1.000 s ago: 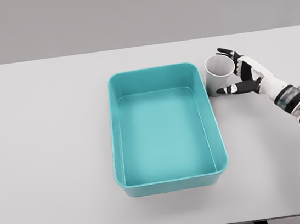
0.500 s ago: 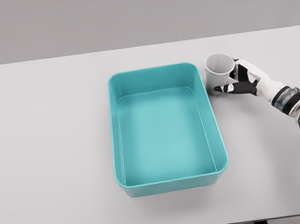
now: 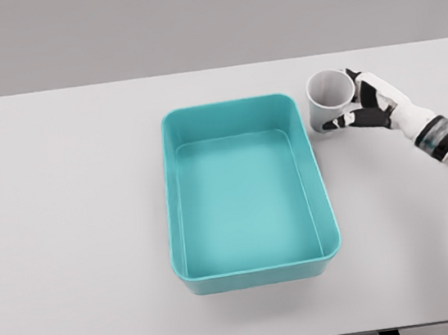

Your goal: Put the paper cup into the basket with your right arm

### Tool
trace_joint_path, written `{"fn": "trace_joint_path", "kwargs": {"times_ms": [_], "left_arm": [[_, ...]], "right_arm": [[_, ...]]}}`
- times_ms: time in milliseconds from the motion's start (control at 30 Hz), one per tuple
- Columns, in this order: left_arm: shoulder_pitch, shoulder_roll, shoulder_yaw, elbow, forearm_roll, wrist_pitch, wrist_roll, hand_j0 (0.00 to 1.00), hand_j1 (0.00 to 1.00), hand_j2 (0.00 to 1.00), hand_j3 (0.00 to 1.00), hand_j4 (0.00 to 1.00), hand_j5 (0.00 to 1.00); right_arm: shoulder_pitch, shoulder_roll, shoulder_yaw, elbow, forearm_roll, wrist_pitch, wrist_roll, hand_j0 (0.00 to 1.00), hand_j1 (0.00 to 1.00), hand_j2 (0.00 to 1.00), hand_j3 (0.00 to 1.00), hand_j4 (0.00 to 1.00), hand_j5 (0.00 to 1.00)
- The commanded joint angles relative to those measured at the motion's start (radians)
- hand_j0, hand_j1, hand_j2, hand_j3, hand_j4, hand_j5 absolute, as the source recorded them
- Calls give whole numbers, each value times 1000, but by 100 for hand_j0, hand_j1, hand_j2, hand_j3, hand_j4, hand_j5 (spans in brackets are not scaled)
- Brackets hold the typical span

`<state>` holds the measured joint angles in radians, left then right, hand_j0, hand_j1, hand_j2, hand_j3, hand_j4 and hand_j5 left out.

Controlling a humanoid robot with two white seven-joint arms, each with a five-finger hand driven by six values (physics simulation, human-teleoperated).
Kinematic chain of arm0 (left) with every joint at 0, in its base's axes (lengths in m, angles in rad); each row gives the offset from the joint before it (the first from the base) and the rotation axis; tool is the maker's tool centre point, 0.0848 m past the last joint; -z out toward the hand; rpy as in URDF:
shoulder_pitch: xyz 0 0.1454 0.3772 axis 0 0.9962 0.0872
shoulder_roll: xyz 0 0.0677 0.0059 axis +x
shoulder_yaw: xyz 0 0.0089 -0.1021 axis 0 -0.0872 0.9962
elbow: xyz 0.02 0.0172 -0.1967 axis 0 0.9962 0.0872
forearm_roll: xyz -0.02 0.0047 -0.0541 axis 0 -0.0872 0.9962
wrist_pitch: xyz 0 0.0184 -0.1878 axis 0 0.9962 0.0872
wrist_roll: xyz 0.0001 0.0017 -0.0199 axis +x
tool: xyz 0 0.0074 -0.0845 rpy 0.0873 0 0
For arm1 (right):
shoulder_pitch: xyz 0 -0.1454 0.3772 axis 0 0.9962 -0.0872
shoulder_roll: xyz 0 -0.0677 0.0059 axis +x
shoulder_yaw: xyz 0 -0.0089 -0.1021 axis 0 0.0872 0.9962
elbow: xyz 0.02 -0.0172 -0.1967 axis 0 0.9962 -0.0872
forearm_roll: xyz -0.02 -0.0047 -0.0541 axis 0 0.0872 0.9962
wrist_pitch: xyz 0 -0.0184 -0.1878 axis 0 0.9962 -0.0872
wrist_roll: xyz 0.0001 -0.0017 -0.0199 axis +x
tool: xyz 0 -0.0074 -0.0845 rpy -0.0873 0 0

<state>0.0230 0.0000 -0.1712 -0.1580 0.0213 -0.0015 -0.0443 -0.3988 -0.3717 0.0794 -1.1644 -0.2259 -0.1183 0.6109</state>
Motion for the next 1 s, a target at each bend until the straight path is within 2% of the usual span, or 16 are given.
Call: {"fn": "trace_joint_path", "kwargs": {"times_ms": [0, 100, 233, 367, 600, 667, 833, 867, 967], "left_arm": [[0, 0, -1, 0, 0, 0, 0, 100, 100, 100, 100, 100, 100], [0, 0, 1, 0, 0, 0, 0, 100, 100, 100, 100, 100, 100], [0, 0, -1, 0, 0, 0, 0, 100, 100, 100, 100, 100, 100], [0, 0, -1, 0, 0, 0, 0, 100, 100, 100, 100, 100, 100], [0, 0, 1, 0, 0, 0, 0, 100, 100, 100, 100, 100, 100], [0, 0, -1, 0, 0, 0, 0, 100, 100, 100, 100, 100, 100], [0, 0, -1, 0, 0, 0, 0, 100, 100, 100, 100, 100, 100], [0, 0, -1, 0, 0, 0, 0, 100, 100, 100, 100, 100, 100], [0, 0, -1, 0, 0, 0, 0, 100, 100, 100, 100, 100, 100]], "right_arm": [[2, -13, -3, -66, -7, -9, 0, 51, 51, 51, 51, 51, 51], [6, -27, -6, -113, -7, -18, 0, 50, 50, 50, 50, 50, 50], [25, -47, -7, -227, -7, -21, 0, 49, 49, 49, 49, 49, 49], [38, -55, -4, -281, -4, -64, 0, 49, 49, 49, 49, 49, 49], [40, -53, 2, -405, 77, -70, 0, 49, 49, 49, 49, 49, 49], [46, -52, 3, -459, 141, -70, 0, 49, 49, 49, 49, 49, 49], [49, -52, 25, -506, 166, -136, 0, 49, 49, 49, 49, 49, 49], [48, -55, 52, -517, 171, -146, 0, 49, 49, 49, 49, 49, 49], [46, -87, 88, -538, 189, -149, 0, 49, 49, 49, 49, 49, 49]]}}
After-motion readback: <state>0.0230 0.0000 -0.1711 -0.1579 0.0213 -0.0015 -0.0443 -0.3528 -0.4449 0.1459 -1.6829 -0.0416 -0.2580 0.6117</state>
